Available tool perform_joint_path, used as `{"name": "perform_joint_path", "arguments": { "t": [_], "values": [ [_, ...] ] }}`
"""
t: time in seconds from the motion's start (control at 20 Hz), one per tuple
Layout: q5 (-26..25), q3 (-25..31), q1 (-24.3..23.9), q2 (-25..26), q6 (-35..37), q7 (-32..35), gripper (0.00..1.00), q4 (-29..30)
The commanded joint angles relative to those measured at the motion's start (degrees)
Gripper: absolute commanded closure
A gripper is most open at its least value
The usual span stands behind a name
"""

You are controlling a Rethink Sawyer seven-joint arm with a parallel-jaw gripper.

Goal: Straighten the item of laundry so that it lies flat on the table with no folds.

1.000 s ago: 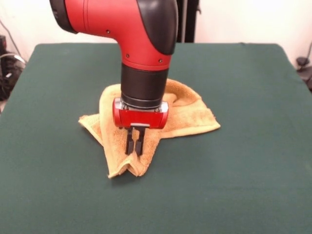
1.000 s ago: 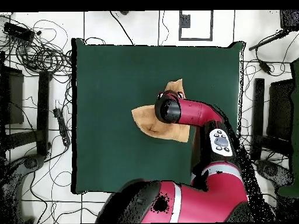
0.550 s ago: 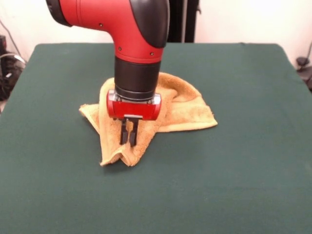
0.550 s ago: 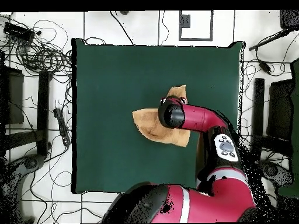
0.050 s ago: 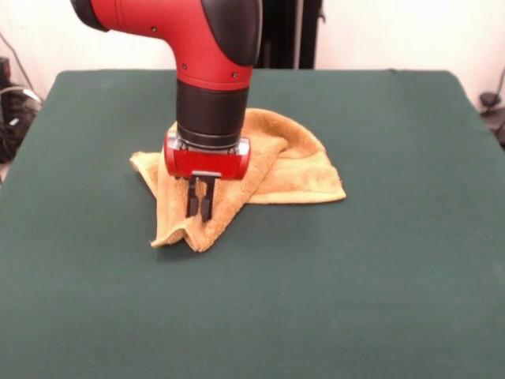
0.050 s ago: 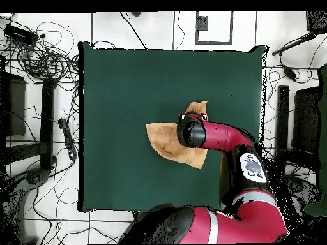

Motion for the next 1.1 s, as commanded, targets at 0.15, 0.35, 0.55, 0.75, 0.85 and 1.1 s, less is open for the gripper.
{"name": "perform_joint_path", "arguments": {
  "t": [0.15, 0.35, 0.55, 0.75, 0.85, 1.1],
  "values": [
    [-4.03, 3.06, 0.29, 4.26, 0.06, 5.61, 1.00, 12.22],
    [-3.60, 2.40, 1.18, 4.38, -0.40, 6.25, 1.00, 12.10],
    [-3.19, 1.83, 2.06, 4.51, -0.25, 6.51, 1.00, 11.61],
    [-2.22, 2.10, 2.40, 3.86, 0.58, 7.00, 1.00, 11.57],
    [-1.91, 2.31, 2.55, 3.37, 1.13, 7.03, 1.00, 11.54],
    [-0.68, 2.20, 3.36, 2.73, 3.64, 7.32, 1.00, 10.76]
  ]
}}
